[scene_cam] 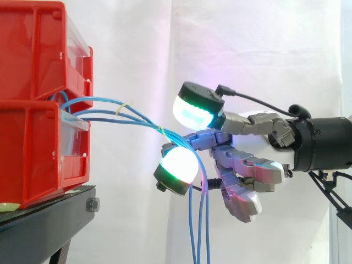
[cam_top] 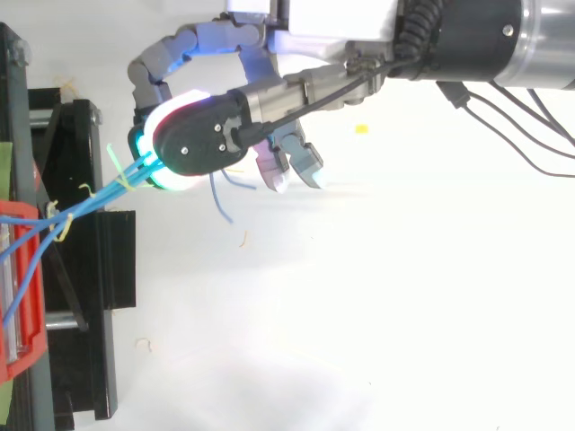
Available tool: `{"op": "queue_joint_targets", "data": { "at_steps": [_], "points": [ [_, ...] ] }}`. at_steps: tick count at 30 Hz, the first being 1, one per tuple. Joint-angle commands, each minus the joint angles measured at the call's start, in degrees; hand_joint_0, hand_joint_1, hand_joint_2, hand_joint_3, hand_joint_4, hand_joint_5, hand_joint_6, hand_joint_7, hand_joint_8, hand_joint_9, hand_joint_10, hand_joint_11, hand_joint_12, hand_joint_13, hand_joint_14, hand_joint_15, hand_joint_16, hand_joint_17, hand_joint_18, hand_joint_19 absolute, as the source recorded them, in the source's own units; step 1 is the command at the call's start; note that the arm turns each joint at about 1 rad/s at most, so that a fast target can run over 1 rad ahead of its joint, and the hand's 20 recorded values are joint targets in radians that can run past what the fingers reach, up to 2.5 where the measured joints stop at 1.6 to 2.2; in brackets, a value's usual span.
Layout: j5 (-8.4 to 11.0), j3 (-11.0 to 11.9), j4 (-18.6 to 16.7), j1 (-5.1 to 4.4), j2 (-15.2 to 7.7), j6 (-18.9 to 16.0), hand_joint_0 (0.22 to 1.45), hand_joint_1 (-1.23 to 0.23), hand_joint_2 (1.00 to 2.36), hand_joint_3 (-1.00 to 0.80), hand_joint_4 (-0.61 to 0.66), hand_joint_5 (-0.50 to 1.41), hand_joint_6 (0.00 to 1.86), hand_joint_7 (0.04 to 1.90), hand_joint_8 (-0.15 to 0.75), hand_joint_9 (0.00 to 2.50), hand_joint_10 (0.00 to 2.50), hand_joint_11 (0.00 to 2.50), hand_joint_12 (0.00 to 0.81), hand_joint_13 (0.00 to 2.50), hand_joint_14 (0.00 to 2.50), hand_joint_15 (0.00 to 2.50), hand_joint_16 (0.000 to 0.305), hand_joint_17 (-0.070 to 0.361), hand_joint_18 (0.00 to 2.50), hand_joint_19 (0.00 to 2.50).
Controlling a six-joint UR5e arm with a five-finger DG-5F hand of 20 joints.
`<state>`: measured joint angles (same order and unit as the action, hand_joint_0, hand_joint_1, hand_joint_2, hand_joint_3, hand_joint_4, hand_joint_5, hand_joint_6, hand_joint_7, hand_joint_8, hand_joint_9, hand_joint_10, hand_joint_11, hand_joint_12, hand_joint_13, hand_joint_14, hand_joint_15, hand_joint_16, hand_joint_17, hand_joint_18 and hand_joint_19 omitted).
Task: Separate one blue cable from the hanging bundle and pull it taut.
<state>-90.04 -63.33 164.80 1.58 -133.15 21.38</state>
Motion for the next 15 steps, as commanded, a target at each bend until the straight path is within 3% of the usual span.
{"op": "queue_joint_targets", "data": {
  "at_steps": [1,7,15],
  "points": [
    [1.36,0.0,0.0,0.00,0.0,0.1,0.65,-0.50,1.00,-0.50,0.01,0.14,0.50,1.28,0.054,2.03,0.01,0.30,0.233,1.64,0.02,0.34,0.067,0.150,1.87,0.38],
    [3.47,0.0,-0.4,0.00,0.0,2.1,0.72,-0.65,1.00,-0.49,0.01,0.15,0.50,1.27,0.053,2.03,0.02,0.32,0.236,1.64,0.02,0.34,0.066,0.148,1.85,0.39],
    [3.56,0.0,-0.4,-0.09,0.0,4.5,0.74,-0.75,1.01,-0.35,-0.02,0.15,0.50,1.28,0.068,2.02,0.02,0.33,0.230,1.64,0.01,0.35,0.065,0.147,1.83,0.40]
  ]
}}
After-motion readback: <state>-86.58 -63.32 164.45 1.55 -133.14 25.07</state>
